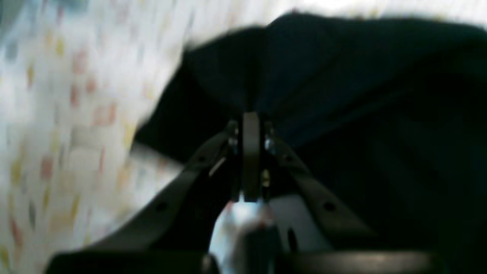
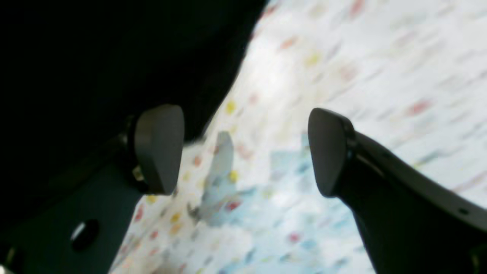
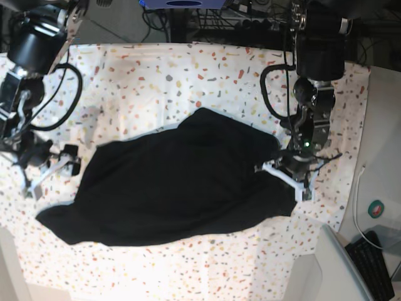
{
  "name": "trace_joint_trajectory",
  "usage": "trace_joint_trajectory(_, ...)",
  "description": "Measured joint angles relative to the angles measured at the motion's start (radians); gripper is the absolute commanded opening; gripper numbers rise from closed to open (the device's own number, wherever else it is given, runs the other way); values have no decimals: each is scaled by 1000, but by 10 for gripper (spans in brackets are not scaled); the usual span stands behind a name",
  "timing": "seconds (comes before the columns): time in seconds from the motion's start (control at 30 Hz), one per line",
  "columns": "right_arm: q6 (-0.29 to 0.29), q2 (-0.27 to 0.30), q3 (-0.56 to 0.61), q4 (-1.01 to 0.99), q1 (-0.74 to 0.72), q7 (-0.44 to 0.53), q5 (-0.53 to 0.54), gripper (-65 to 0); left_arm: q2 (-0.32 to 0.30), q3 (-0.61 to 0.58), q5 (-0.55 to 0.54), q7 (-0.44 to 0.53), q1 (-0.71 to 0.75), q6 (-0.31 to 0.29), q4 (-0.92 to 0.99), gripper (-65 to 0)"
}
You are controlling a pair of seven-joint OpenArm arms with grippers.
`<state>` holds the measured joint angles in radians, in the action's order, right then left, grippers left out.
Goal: Layout the t-shirt on the table in an organized manner, then fold the t-shirt properly
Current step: 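Lay the stretched shirt down and release both grippers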
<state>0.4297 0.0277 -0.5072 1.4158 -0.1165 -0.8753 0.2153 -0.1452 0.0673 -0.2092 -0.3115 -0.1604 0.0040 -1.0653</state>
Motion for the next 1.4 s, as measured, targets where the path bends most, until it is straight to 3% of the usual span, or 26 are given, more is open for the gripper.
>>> trace_joint_trajectory(0.23,-2,-134,1,-109,54,137,8,-162,-42,3,-3,103,140,4,-2,-650)
trace_joint_trajectory(0.4,2,-129,-6,-243,24,182,24,-162,-43,3,-5,97,203,4,-66,-650)
trace_joint_trajectory(0.57,2,-127,-2,-329,-10,288,32,-167,-43,3,-5,80,261,4,-159,-650)
trace_joint_trajectory(0.63,8,-124,-2,-360,-23,294,34,-245,-43,3,-5,81,264,4,-187,-650)
trace_joint_trajectory(0.67,7,-124,-2,-371,-31,294,31,-326,-43,3,-5,83,267,4,-198,-650)
trace_joint_trajectory(0.77,6,-124,1,-379,-20,270,27,-650,-41,1,-5,50,291,4,-240,-650)
trace_joint_trajectory(0.9,23,-84,2,-343,-7,180,33,-650,-41,1,-8,-105,299,4,-297,-650)
trace_joint_trajectory(1.03,4,-28,0,-240,1,95,1,-650,-41,1,-8,-155,295,4,-340,-650)
trace_joint_trajectory(1.07,-1,-22,0,-212,-1,76,-5,-650,-40,0,-8,-157,302,3,-350,-594)
trace_joint_trajectory(1.17,0,8,2,-158,-24,42,9,-650,-37,-10,-9,-169,336,3,-388,-331)
trace_joint_trajectory(1.23,0,34,1,-156,-59,25,6,-650,-19,3,-9,-170,356,3,-407,-216)
trace_joint_trajectory(1.3,0,60,2,-158,-101,14,6,-650,-8,2,-9,-170,358,2,-413,-160)
trace_joint_trajectory(1.4,-3,91,1,-208,-171,-2,-2,-650,-8,1,-9,-168,357,-3,-425,-158)
